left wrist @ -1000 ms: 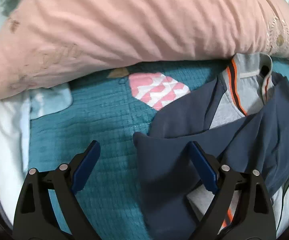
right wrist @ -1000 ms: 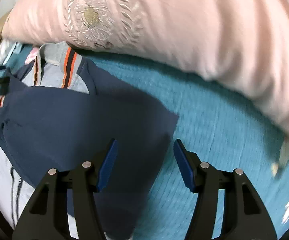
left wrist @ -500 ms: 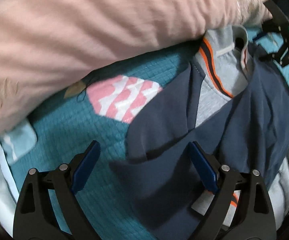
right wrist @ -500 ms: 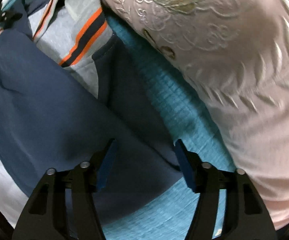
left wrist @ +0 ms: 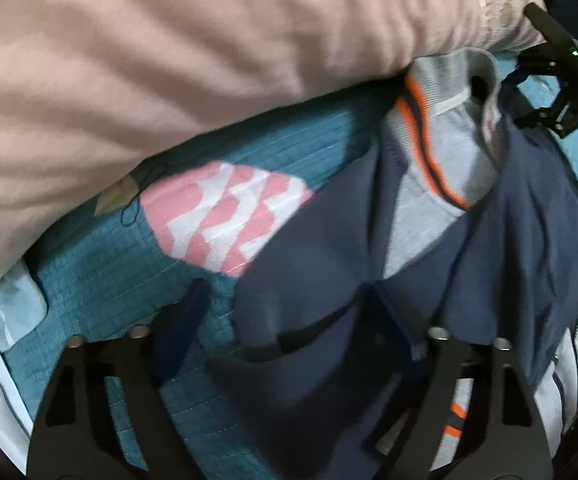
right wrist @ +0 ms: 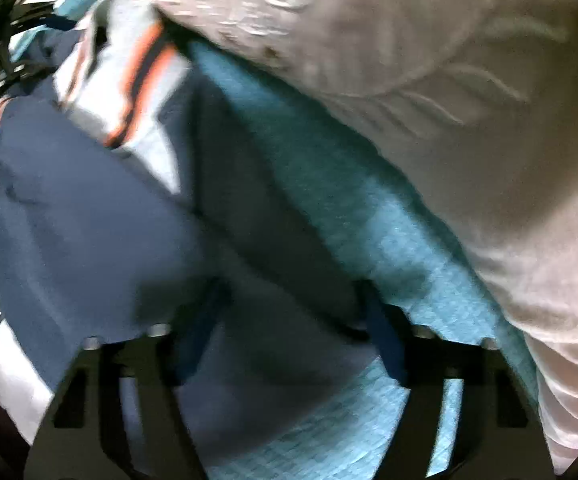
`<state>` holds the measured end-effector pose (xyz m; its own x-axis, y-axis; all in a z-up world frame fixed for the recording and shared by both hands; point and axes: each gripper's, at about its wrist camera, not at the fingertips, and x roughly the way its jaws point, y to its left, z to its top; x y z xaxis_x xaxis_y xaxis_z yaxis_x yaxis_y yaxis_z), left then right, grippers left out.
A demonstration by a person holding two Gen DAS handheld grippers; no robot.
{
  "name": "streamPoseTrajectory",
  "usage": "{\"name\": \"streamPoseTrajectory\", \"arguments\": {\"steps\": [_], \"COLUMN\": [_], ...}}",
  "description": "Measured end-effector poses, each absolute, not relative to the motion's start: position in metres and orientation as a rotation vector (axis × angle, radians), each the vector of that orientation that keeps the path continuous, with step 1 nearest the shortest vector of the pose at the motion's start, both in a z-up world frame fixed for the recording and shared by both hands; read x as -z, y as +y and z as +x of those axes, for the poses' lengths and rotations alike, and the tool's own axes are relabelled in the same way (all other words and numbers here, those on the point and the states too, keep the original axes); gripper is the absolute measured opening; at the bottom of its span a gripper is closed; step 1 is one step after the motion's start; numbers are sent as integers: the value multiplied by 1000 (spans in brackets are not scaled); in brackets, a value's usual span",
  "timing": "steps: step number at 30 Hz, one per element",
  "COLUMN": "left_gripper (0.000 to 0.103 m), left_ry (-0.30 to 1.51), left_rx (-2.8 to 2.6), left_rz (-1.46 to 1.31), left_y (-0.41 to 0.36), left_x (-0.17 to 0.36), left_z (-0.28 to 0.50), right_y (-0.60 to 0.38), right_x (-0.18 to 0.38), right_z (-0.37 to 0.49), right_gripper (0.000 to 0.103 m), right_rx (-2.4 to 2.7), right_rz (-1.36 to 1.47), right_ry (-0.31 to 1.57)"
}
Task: Fold large clothes
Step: 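Grasp the jacket hem with the right tool while the left tool grasps the hem too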
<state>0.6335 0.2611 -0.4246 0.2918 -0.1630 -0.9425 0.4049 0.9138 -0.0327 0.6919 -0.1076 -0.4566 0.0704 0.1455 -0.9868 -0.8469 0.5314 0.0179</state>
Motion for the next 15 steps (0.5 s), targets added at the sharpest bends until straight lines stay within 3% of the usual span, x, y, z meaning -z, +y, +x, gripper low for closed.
{"name": "streamPoseTrajectory", "arguments": {"steps": [2, 8, 13, 15], "left_gripper": [66, 61, 30, 27], "left_ry": [1222, 1241, 1249, 1245], "left_rx": [400, 410, 481, 483], "left_rz": [242, 217, 254, 260], "left_y": [257, 240, 220, 216], "left_x": [422, 417, 408, 406], "left_z": [632, 642, 642, 642], "right_y": [-105, -103, -103, -101], "right_x": [454, 457, 454, 454], "right_z": [690, 696, 696, 692], "right_gripper": [50, 55, 41, 37], "right_rx": [-861, -861, -876, -881], "right_rz": [-725, -713, -712, -709], "right_ry": [1279, 1299, 1304, 1308]}}
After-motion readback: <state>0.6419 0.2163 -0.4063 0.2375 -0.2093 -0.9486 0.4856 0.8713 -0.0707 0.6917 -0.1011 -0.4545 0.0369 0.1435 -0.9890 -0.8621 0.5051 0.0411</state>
